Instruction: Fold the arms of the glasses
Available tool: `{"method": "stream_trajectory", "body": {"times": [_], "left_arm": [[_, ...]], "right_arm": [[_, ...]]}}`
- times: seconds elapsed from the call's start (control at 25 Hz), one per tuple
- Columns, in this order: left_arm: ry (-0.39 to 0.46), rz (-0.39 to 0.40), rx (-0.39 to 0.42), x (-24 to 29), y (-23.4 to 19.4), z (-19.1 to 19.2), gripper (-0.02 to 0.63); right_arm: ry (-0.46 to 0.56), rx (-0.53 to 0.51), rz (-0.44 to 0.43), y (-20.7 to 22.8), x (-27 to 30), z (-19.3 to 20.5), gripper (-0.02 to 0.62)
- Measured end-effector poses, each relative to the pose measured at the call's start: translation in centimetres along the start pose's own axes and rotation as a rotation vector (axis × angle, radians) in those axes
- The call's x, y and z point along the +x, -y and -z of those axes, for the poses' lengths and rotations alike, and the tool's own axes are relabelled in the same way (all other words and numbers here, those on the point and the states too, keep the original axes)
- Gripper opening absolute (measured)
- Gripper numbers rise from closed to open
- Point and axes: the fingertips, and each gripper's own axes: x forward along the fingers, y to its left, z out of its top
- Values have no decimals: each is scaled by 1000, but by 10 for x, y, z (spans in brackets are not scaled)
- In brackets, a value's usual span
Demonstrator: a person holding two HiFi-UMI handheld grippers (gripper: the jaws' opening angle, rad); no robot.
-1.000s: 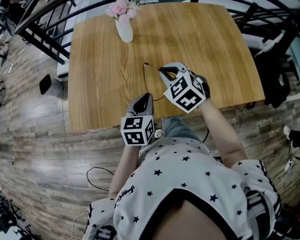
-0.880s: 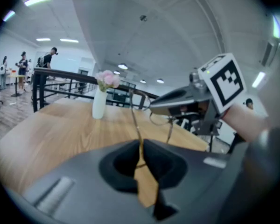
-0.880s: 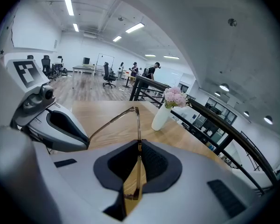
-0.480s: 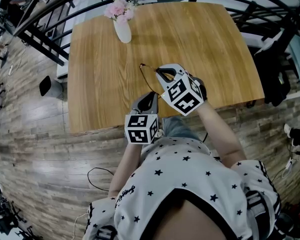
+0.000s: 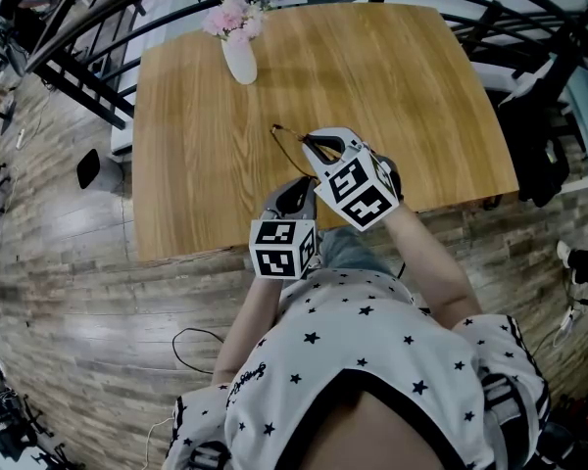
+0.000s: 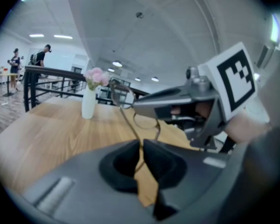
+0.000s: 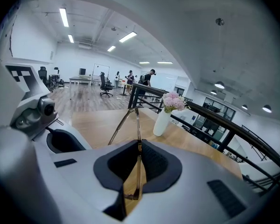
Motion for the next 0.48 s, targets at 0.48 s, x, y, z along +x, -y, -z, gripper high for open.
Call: {"method": "stream_trajectory", "body": {"times": [0.48], "left_arm": [[9,-2,0,4,0,-10,26]], "right_arm": [[45,32,0,-7,1,-10,25]]}}
